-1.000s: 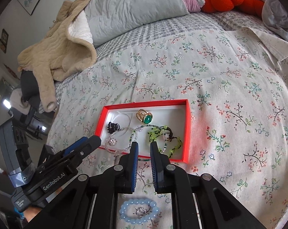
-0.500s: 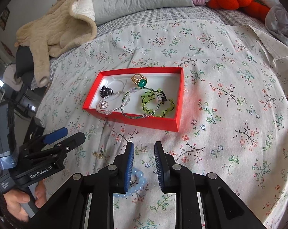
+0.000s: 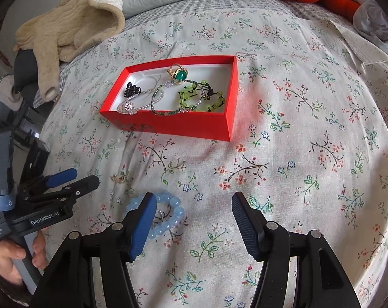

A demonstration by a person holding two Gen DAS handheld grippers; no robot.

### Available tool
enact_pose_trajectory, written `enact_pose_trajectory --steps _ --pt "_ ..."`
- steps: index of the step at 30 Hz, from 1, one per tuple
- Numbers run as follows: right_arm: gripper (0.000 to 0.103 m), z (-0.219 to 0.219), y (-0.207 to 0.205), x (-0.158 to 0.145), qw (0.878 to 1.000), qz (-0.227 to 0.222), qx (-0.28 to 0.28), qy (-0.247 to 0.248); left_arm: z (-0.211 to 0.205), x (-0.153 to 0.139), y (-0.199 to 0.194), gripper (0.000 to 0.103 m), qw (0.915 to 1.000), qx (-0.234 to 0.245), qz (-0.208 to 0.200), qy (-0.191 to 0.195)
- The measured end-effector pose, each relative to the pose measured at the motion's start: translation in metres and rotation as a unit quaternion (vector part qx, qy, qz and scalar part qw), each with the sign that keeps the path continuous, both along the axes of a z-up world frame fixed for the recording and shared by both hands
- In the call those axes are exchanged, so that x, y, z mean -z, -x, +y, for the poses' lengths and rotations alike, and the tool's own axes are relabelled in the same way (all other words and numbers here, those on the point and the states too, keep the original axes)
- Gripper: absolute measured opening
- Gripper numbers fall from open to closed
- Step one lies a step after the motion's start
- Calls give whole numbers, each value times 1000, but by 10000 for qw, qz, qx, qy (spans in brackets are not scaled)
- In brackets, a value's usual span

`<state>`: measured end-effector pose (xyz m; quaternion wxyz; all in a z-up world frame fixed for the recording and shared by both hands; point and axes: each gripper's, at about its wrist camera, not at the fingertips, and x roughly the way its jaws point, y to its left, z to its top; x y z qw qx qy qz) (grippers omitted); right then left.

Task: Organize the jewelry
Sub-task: 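Grasp the light blue bead bracelet with the right gripper while the left gripper moves toward the silver ring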

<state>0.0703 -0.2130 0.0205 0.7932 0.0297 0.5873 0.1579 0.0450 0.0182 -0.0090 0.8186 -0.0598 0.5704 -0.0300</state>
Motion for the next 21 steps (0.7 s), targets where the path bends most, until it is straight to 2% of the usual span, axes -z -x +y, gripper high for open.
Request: enact_pose_trajectory --steps 5,9,17,19,21 --pt "62 2 3 13 9997 221 -7 97 0 8 -1 75 9999 15 108 23" --pt "62 4 3 18 9994 278 -15 182 5 12 -3 74 9995 -70 211 211" --pt "61 16 -3 33 9991 427 -13 77 3 13 -4 74 9989 -95 275 361" --pt "55 21 -4 37 9989 469 -49 31 2 14 -3 75 9990 -60 284 354" --pt "40 27 -6 41 9990 444 -71 74 -2 14 -4 74 9990 -37 293 333"
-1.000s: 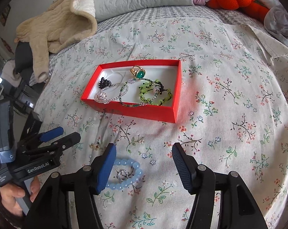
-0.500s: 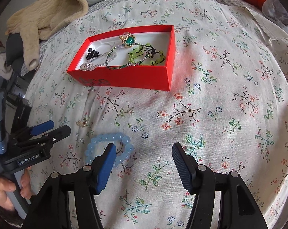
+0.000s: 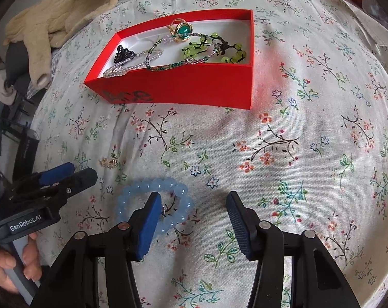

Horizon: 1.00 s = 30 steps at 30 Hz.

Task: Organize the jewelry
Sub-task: 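Grasp the light blue bead bracelet with the right gripper while the left gripper moves toward the silver ring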

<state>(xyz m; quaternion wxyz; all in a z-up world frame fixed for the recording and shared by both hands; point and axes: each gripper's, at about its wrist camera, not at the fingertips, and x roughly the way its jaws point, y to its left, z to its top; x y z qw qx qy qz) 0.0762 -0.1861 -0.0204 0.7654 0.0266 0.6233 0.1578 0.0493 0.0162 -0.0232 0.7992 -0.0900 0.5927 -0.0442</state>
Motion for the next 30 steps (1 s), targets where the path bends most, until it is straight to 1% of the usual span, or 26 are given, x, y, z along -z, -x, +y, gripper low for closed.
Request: enact_pose_trajectory --steps 2,5,9,11,14,17,20,27,30 --pt "32 3 -1 2 9999 -64 23 116 -1 0 0 74 10000 19 9 -8" --pt "12 6 0 0 9999 -75 -108 69 -1 0 2 74 10000 53 10 -19" --pt "12 8 5 -7 9996 -80 -243 -68 -2 0 6 74 9999 122 -19 -75" --pt "12 8 10 -18 9990 -178 -330 -231 -3 -1 9 74 9997 181 -48 -134" --pt "12 7 20 -40 9971 -436 -465 -427 -6 -1 12 71 9994 276 -87 -188" --pt "12 -1 27 -55 9958 -568 -460 -550 -10 -2 12 69 9991 347 -110 -193" --pt "12 -13 29 -61 9957 -647 -377 -538 -14 -2 12 67 9990 408 -106 -142" --pt "12 -48 29 -67 9960 -632 -56 -625 -38 -5 10 52 9965 808 -208 13" --pt "12 -63 31 -72 9949 -607 27 -802 -50 -6 9 48 9949 970 -246 87"
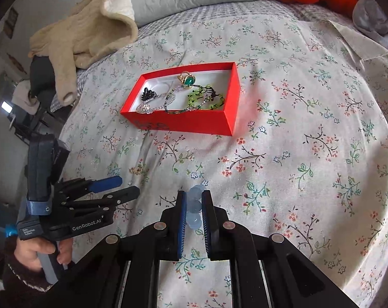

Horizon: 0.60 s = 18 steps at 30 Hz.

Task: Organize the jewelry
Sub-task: 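Grasp the light blue bead bracelet with the right gripper while the left gripper moves toward the silver ring, then close the left gripper on the small silver ring while the right gripper holds the blue bracelet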

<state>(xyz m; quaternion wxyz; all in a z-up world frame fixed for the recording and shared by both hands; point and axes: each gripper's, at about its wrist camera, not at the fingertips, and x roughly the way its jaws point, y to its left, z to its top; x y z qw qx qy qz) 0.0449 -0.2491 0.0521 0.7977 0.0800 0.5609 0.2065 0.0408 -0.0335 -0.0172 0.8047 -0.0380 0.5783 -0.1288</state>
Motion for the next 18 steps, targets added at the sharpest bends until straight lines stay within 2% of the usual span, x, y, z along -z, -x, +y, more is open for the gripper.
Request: enact_pose_trajectory --steps 8,11,14,16,18 --pt "12 -27 11 -29 9990 -283 142 -317 -37 -5 0 47 9988 389 -161 254" --pt "12 -39 11 -30 9987 -314 285 -288 -57 -3 2 41 9967 680 -172 409" --pt "12 -50 8 -22 9986 -210 435 -235 -82 -2 7 39 9913 1178 -363 454" --pt "12 -55 7 -15 9985 -130 517 -145 -100 1 11 39 9849 1609 -550 340" --pt "12 -61 5 -7 9982 -52 592 -65 -113 9 15 39 9807 1878 -512 195"
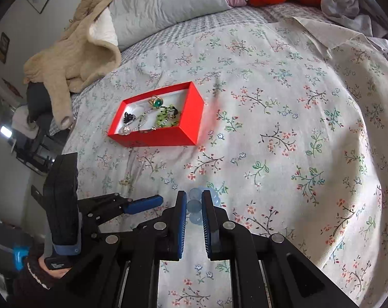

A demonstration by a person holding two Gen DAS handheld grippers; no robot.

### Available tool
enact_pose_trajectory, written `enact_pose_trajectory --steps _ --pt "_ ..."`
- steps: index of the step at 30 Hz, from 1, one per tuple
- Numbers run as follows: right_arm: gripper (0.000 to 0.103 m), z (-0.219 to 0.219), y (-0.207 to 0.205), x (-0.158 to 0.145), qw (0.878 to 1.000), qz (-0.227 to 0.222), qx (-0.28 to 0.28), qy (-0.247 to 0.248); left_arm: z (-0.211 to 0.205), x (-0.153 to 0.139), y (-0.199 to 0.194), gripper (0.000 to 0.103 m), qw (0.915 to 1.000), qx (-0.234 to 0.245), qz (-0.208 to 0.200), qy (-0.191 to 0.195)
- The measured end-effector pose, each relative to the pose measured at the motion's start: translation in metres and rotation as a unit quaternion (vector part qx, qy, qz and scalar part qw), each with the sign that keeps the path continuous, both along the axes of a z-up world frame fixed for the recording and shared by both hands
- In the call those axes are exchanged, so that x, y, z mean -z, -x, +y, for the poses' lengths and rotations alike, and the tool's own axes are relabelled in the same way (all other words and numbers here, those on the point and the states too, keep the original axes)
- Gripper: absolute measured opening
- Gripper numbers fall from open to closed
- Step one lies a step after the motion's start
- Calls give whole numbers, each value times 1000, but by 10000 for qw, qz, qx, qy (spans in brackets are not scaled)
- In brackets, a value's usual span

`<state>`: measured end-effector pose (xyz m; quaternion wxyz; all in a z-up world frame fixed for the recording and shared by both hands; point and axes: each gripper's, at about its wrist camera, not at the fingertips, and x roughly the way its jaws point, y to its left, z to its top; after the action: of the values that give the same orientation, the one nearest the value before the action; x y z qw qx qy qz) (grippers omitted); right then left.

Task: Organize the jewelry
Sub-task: 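Close the left gripper on the small silver ring while the right gripper holds the blue bracelet, then carry the silver ring and blue bracelet into the red box with both grippers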

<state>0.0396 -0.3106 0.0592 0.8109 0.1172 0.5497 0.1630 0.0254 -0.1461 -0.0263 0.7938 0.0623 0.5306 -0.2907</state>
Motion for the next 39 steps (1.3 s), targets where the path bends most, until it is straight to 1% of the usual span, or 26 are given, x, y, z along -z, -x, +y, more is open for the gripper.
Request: enact_pose_trajectory --steps 3,6,8,10,13,16,19,22,23,24,31,36,39 --pt "12 -10 -1 10 9999 94 116 32 -6 4 6 39 9992 148 -316 -213" --pt "12 -21 -3 16 9997 150 190 68 -8 5 7 39 9986 182 -429 -247" --pt "12 -27 -3 20 9995 194 234 81 -10 5 8 38 9980 222 -503 -308" --pt "12 -32 -4 23 9994 226 262 97 -12 6 9 31 9975 246 -546 -365" --pt "12 -36 -3 24 9992 237 285 118 -11 6 7 25 9977 201 -530 -364" --pt "12 -37 -3 24 9992 242 293 126 -13 7 6 20 9976 165 -544 -394" --pt "12 -36 -2 23 9992 237 281 126 -12 6 7 18 9976 143 -545 -397" --pt "12 -33 -1 21 9993 216 266 122 -9 4 8 14 9979 84 -532 -368" --pt "12 -32 -1 20 9994 202 262 117 -8 3 8 11 9980 55 -519 -355" --pt "12 -30 -1 18 9994 188 255 111 -7 3 8 1 9982 23 -492 -348" --pt "12 -15 -6 9 9998 81 197 25 12 -2 6 1 9985 -246 -424 -258" --pt "12 0 -10 4 9999 8 99 20 29 -9 7 1 9978 -403 -481 -212" --pt "12 8 -13 2 10000 -16 57 -20 36 -11 7 1 9980 -425 -449 -143"
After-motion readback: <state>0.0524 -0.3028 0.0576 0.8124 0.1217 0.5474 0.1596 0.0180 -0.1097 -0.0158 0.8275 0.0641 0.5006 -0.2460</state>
